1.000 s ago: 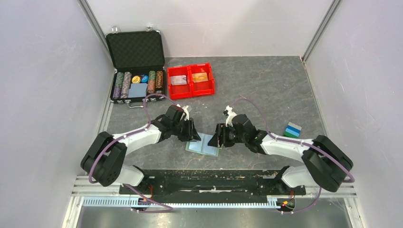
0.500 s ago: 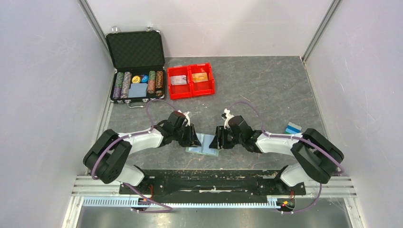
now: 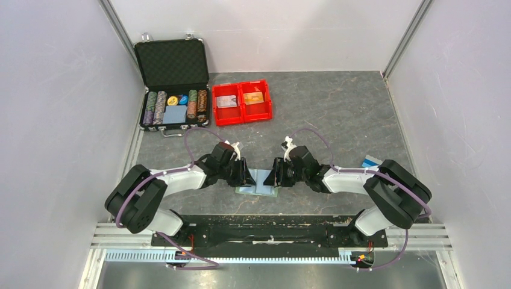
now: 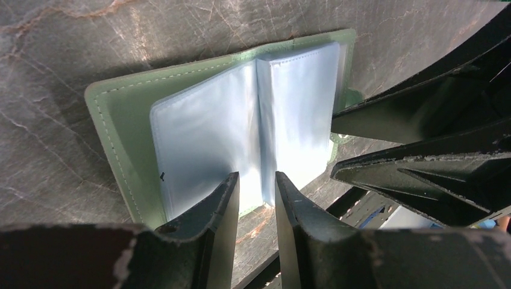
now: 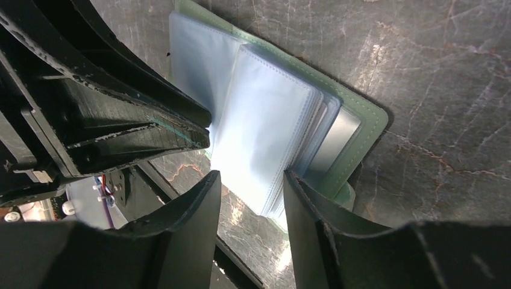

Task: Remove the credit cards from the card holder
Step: Remove the credit card from the card holder.

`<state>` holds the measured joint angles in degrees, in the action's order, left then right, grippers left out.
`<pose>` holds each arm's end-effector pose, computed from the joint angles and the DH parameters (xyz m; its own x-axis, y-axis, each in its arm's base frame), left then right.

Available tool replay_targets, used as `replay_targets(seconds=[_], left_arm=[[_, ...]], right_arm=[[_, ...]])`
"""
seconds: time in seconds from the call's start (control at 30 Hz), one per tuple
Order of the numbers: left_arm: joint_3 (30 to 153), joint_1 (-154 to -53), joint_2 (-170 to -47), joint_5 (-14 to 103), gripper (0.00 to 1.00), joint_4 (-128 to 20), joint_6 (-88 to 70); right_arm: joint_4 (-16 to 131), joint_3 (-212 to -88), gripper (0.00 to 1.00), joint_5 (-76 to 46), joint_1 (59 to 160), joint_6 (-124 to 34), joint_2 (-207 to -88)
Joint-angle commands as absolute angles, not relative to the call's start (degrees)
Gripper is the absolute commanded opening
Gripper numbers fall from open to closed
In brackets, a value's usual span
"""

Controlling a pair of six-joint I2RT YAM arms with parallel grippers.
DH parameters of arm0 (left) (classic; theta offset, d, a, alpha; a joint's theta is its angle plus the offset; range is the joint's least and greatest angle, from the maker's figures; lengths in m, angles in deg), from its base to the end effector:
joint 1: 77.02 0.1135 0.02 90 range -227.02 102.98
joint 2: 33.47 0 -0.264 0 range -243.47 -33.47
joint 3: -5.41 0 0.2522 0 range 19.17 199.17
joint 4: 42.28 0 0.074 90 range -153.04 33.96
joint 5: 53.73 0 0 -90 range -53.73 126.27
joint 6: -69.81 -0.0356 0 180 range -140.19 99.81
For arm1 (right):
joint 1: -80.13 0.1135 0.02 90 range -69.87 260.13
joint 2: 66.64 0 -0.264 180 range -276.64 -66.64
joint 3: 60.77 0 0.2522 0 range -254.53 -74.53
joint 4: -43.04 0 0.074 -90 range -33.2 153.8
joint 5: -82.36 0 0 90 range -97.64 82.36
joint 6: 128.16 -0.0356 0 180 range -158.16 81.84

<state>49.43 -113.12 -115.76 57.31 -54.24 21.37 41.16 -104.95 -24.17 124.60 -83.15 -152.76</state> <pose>0.1954 -0.1583 0.1365 -0.9526 -0.0717 -0.2956 0.1383 0.7635 -0.6309 0.1874 0.1981 0.1387 -0.9095 0.0570 -0.4118 -0.2602 0.6947 0.6706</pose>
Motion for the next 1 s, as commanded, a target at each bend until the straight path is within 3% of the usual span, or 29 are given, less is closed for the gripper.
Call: replay_targets(seconds=[0.0,0.3,0.73,0.97], left_arm=[[47.72,-113.55,-115.99,56.61,0.36,-53.85,22.61],[47.55,-113.60,-115.61,56.72,0.36,-53.41,23.29],[47.30,-113.67,-112.42,57.96,0.36,-52.35,26.17],[48.08,-113.59,-106.33,52.59,0.38,-57.76,28.59]], right_arm=[[36.50,-105.10,0.43,-24.49,124.70,-84.89,-152.86],[33.02,-104.68,0.31,-26.88,124.70,-84.56,-151.69],[29.52,-104.24,0.29,-28.84,124.72,-84.94,-151.70],[28.77,-104.67,0.29,-29.26,124.75,-85.03,-151.72]])
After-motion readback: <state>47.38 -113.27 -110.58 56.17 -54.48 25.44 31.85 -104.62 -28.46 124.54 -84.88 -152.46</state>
